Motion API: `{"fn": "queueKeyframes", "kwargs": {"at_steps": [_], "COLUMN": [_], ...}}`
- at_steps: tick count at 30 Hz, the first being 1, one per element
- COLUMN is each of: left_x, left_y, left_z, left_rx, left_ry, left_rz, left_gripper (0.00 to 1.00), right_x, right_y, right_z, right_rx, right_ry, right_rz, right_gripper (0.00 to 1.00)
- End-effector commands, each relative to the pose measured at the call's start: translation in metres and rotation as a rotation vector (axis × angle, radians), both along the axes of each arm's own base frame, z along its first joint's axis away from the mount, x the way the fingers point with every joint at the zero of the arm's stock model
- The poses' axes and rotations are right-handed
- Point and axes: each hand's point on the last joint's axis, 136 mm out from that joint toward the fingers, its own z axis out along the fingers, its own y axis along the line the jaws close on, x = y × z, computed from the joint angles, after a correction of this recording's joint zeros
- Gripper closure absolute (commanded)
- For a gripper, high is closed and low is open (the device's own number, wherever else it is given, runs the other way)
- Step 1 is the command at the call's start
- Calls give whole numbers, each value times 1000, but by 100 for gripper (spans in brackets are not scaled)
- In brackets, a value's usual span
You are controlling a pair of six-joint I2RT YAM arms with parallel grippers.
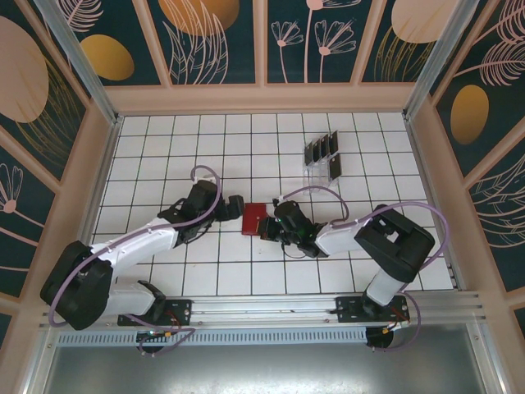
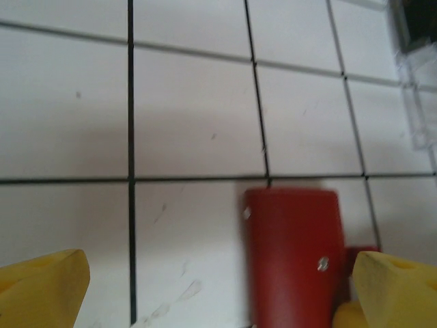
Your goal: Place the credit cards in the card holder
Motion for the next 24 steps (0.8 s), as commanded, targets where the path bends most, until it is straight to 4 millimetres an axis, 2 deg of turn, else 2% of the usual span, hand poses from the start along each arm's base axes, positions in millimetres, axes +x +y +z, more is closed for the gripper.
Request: {"fn": "queueKeyframes", "kwargs": {"at_steps": [1, 9, 24], "left_x": [-15, -31, -23], "left_y": [-2, -11, -21], "left_z": [-10, -31, -46], "left_rx": [33, 81, 145], "left_ry": [26, 68, 66], "left_rz": [-94, -173, -187], "left_gripper": [2, 2, 1], "right_x": [5, 5, 8], "right_y": [5, 3, 5], "right_z": [1, -6, -6], "right_rx": [10, 6, 17], "right_ry": [11, 34, 45], "right_rz": [-5, -11, -17], "right_gripper": [100, 100, 100]}}
